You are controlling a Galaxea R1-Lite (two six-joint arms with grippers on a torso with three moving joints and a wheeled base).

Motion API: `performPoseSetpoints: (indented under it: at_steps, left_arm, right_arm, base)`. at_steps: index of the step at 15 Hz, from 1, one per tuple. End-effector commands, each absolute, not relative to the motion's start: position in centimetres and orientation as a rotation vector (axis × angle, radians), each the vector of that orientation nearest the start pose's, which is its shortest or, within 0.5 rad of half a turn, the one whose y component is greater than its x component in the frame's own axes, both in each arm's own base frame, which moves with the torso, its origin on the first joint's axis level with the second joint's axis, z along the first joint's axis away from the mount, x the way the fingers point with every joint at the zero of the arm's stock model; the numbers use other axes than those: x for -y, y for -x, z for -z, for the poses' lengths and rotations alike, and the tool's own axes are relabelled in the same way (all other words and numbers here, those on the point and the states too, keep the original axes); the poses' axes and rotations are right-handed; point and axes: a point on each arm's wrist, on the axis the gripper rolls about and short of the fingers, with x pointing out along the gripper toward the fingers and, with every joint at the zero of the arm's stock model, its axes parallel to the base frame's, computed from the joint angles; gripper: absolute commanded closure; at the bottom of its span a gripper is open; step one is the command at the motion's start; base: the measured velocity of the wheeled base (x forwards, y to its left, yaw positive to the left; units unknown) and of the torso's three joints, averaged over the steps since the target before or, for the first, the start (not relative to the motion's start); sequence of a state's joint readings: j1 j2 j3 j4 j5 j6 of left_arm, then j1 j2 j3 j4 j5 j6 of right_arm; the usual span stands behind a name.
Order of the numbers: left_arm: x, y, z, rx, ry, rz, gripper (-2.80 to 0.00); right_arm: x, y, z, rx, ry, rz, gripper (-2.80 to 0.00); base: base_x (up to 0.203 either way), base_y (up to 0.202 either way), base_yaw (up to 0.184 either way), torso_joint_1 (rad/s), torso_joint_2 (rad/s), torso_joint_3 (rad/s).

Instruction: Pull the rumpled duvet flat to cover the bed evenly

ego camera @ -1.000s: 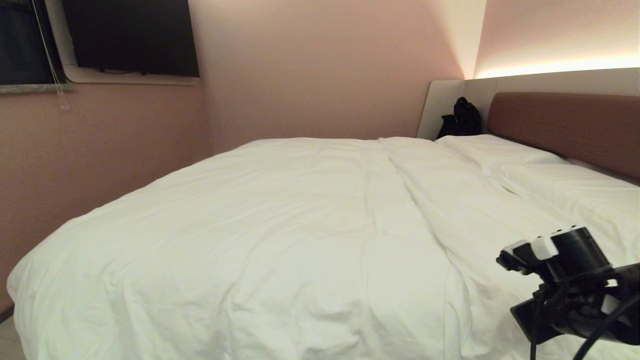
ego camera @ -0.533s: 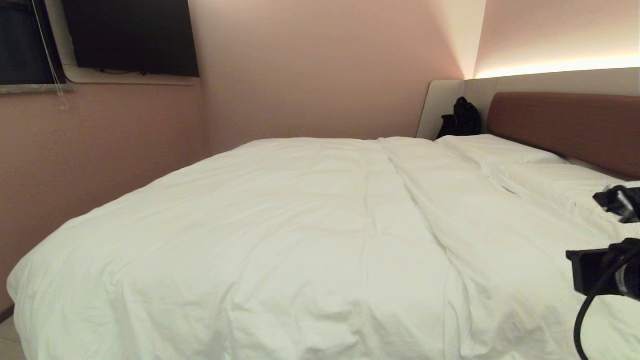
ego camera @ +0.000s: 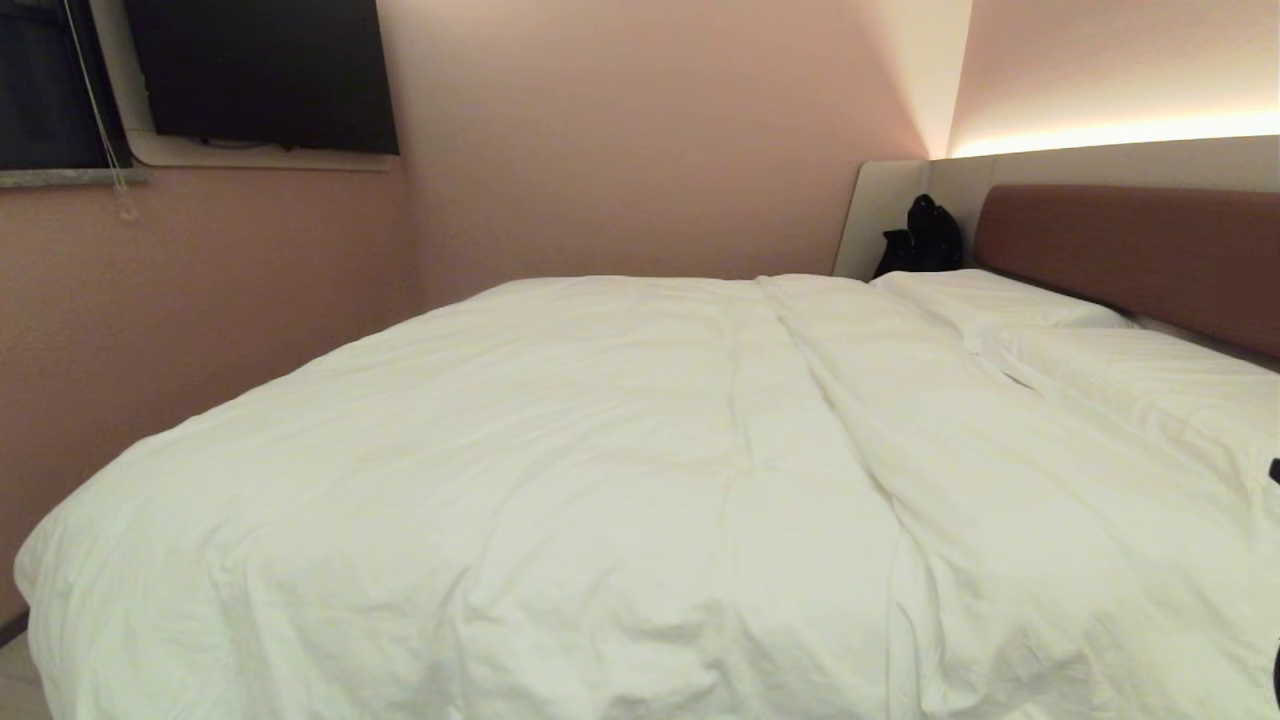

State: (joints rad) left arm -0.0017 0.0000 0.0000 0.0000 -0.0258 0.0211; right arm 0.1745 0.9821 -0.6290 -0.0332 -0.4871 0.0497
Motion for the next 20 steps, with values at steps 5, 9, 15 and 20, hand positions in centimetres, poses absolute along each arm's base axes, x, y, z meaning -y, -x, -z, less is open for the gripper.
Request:
performPoseSetpoints:
  at_steps: [5,9,15,20]
  left_arm:
    - [0.1,2.3,-7.5,0.0,-0.021,0.028,0.0]
    - [0.1,2.3,-7.5,0.0,-0.021,0.028,0.0]
    - [0.1,2.3,-7.5,0.0,-0.021,0.028,0.0]
    - [0.1,2.3,-7.5,0.0,-0.021,0.028,0.0]
  right_arm:
    - [0.1,-5.6,-23.1,-0.176,0.013,0.336,0.0]
    - [0.6,-3.8,-23.3,-0.118,0.008,0.417,0.0]
    - [1.0,-1.9,-23.3,-0.046,-0.016,0.467,0.0]
    - [1.2,1.7,-22.6,0.059,0.035,0.61,0.0]
  base:
    - [0.0,0.0,0.0,0.0,0.0,0.0]
    - [0.0,0.0,0.0,0.0,0.0,0.0]
    - [0.0,0.0,0.0,0.0,0.0,0.0]
    - [0.0,0.0,0.0,0.0,0.0,0.0]
